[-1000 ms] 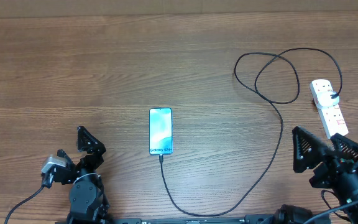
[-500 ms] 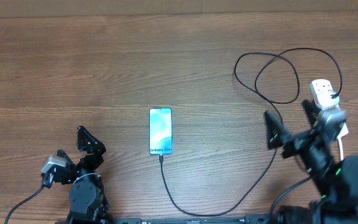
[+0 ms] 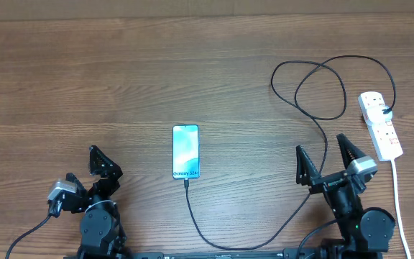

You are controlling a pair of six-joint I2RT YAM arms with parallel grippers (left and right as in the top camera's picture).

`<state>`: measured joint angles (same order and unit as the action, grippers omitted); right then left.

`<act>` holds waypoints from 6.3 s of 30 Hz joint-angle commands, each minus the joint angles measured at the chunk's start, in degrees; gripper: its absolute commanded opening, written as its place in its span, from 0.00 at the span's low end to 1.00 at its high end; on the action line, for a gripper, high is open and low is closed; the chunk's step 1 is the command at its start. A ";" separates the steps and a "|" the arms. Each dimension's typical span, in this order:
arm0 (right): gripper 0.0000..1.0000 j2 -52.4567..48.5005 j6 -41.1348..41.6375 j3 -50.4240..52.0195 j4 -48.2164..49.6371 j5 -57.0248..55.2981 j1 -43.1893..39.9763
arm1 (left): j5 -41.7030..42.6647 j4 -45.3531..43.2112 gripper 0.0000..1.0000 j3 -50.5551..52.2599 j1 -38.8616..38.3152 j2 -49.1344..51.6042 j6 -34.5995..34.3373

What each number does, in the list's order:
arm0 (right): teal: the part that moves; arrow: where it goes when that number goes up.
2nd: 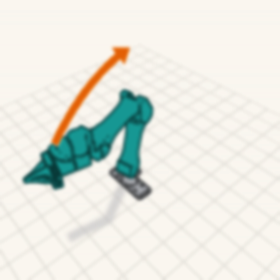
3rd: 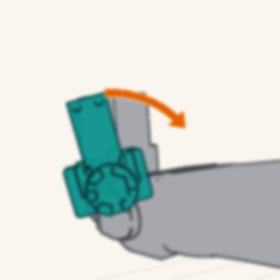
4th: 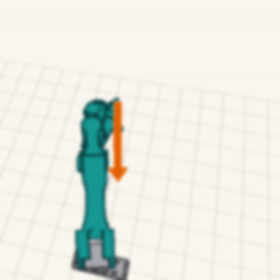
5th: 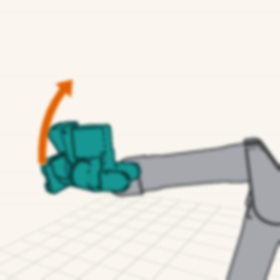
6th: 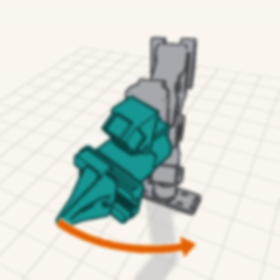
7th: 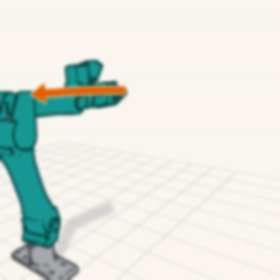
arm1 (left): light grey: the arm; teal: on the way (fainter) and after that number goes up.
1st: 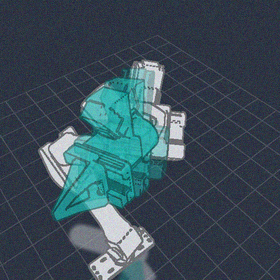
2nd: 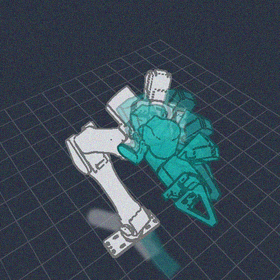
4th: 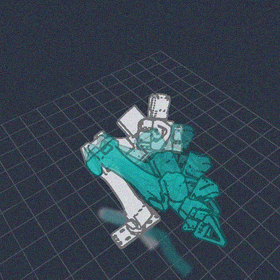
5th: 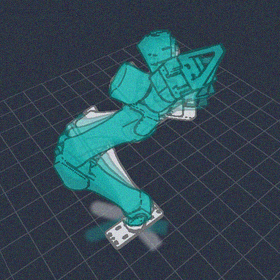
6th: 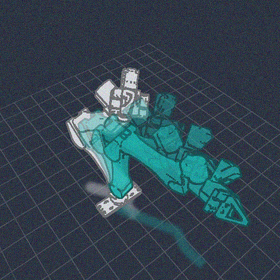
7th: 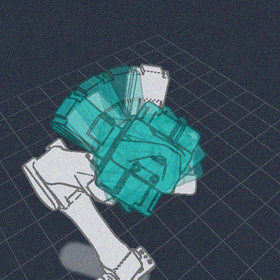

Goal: Plug charger to phone and switch on socket

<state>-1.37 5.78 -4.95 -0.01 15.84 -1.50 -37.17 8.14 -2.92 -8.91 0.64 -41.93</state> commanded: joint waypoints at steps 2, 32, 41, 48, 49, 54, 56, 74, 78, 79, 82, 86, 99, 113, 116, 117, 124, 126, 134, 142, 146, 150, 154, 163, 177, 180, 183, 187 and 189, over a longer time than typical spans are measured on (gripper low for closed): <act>1.00 1.22 0.63 3.04 0.39 -3.72 0.15 | -1.16 -0.02 1.00 0.39 0.26 -0.31 0.85; 1.00 1.20 0.59 4.50 -4.35 -10.82 0.15 | -1.16 -0.02 1.00 0.39 0.26 -0.31 0.85; 1.00 1.20 0.61 4.50 -4.35 -10.82 0.15 | -1.07 -0.22 1.00 0.42 -0.07 -0.44 0.83; 1.00 1.20 0.61 4.50 -4.35 -10.82 0.15 | -0.90 -0.66 0.99 0.63 0.00 -0.46 0.94; 1.00 1.20 0.61 4.50 -4.35 -10.82 0.15 | -1.81 -0.68 0.99 0.66 0.00 -0.46 2.43; 1.00 1.20 0.61 4.50 -4.35 -10.82 0.15 | 0.15 -5.40 1.00 2.73 1.66 -0.48 6.58; 1.00 1.20 0.61 4.50 -4.35 -10.82 0.15 | 5.31 -5.90 1.00 2.67 2.58 -0.50 10.36; 1.00 1.20 0.61 4.50 -4.35 -10.82 0.15 | 29.42 -4.20 0.99 2.64 4.96 -0.50 38.16; 1.00 1.20 0.61 4.50 -4.35 -10.82 0.15 | 31.69 -3.89 1.00 2.60 5.62 -0.50 38.84; 1.00 1.20 0.61 4.50 -4.35 -10.82 0.15 | 32.41 -3.87 0.99 2.60 5.84 -0.50 39.01; 1.00 1.20 0.61 4.50 -4.35 -10.82 0.15 | 34.36 -3.65 1.00 2.60 6.40 -0.50 39.87; 1.00 1.20 0.61 4.50 -4.35 -10.82 0.15 | 34.38 -3.65 0.99 2.60 6.43 -0.50 40.72; 1.00 1.20 0.61 4.50 -4.35 -10.82 0.15 | 34.21 -3.89 1.00 2.60 6.43 -0.44 40.65; 1.00 1.20 0.61 4.50 -4.35 -10.82 0.15 | 34.21 -3.89 1.00 2.60 6.43 -0.44 40.65; 1.00 1.20 0.61 4.50 -4.35 -10.82 0.15 | 34.21 -3.89 0.99 2.60 6.43 -0.44 40.65; 1.00 1.20 0.61 4.50 -4.35 -10.82 0.15 | 34.21 -3.89 0.99 2.60 6.43 -0.44 40.65; 1.00 1.20 0.61 4.50 -4.35 -10.82 0.15 | 34.21 -3.89 1.00 2.60 6.43 -0.44 40.65; 1.00 1.20 0.61 4.50 -4.35 -10.82 0.15 | 34.21 -3.89 1.00 2.60 6.43 -0.44 40.65; 1.00 1.20 0.61 4.50 -4.35 -10.82 0.15 | 34.21 -3.89 1.00 2.60 6.43 -0.44 40.65; 1.00 1.20 0.61 4.50 -4.35 -10.82 0.15 | 34.21 -3.89 1.00 2.60 6.43 -0.44 40.65; 1.00 1.20 0.61 4.50 -4.35 -10.82 0.15 | 34.21 -3.89 1.00 2.60 6.43 -0.44 40.65; 1.00 1.20 0.61 4.50 -4.35 -10.82 0.15 | 34.21 -3.89 1.00 2.60 6.43 -0.44 40.65; 1.00 1.20 0.59 4.50 -4.35 -10.82 0.15 | 34.21 -3.89 1.00 2.60 6.43 -0.44 40.65; 1.00 1.20 0.61 4.50 -4.35 -10.82 0.15 | 34.21 -3.89 1.00 2.60 6.43 -0.44 40.65; 1.00 1.20 0.59 4.50 -4.35 -10.82 0.15 | 34.21 -3.89 1.00 2.60 6.43 -0.44 40.65; 1.00 1.20 0.61 4.50 -4.35 -10.82 0.15 | 34.21 -3.89 1.00 2.60 6.43 -0.44 40.65; 1.00 1.20 0.61 4.50 -4.35 -10.82 0.15 | 34.21 -3.89 1.00 2.60 6.43 -0.44 40.65; 1.00 1.20 0.61 4.50 -4.35 -10.82 0.15 | 34.21 -3.89 0.99 2.60 6.43 -0.44 40.65; 1.00 1.20 0.61 4.50 -4.35 -10.82 0.15 | 34.21 -3.89 1.00 2.60 6.43 -0.44 40.65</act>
<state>-0.84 6.02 -1.06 -4.54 5.52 -1.50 -3.62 4.29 -0.56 -2.87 0.64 -2.72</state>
